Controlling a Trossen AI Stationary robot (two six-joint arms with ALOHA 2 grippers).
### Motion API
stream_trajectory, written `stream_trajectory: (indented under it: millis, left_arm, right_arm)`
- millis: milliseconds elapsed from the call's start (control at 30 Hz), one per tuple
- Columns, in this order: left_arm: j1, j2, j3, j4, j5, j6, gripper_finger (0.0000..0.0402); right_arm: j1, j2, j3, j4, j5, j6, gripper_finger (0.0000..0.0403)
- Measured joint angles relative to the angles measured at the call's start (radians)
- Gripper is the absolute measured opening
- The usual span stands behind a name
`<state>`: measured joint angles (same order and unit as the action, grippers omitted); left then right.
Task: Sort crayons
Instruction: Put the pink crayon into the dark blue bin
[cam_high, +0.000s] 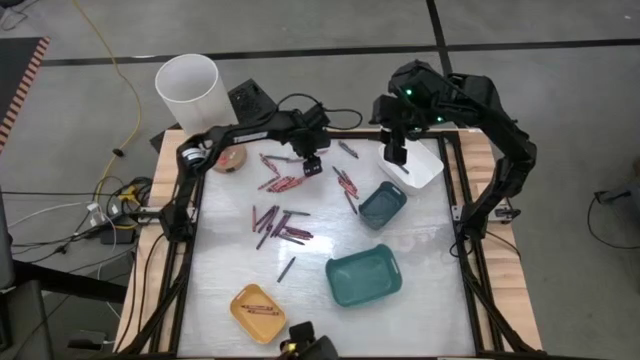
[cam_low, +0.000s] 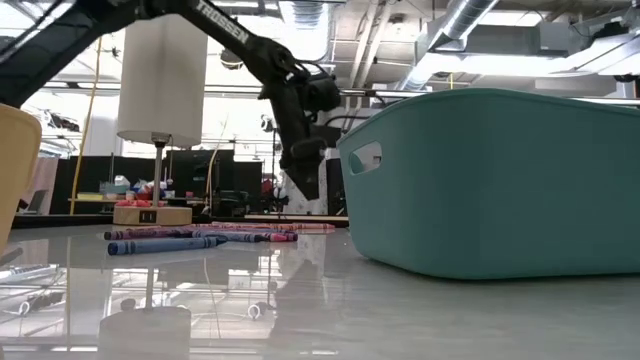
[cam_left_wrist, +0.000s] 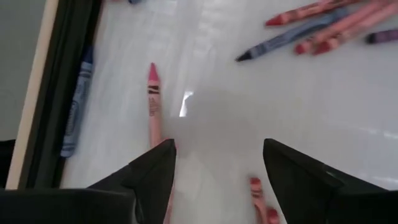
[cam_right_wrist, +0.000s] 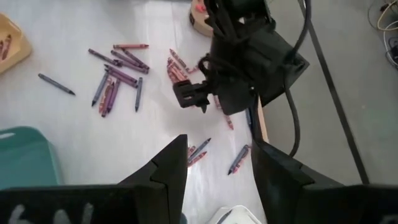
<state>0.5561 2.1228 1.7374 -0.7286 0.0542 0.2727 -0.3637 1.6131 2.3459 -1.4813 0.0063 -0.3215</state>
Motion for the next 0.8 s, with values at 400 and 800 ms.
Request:
stream_trajectory:
  millis: [400,800]
  left_arm:
    - [0.044,0.133,0.153,-0.063,-0.035,0.011,0.0233]
    - [0.067,0.247,0.237,-0.129,-0.056,-0.032,0.0220]
  right_arm:
    - [-0.039,0.004,0.000,0.000,-0.003,-0.004,0.0173]
    - [-0.039,0.005,0.000,0.001,-0.005,-0.019,0.0173]
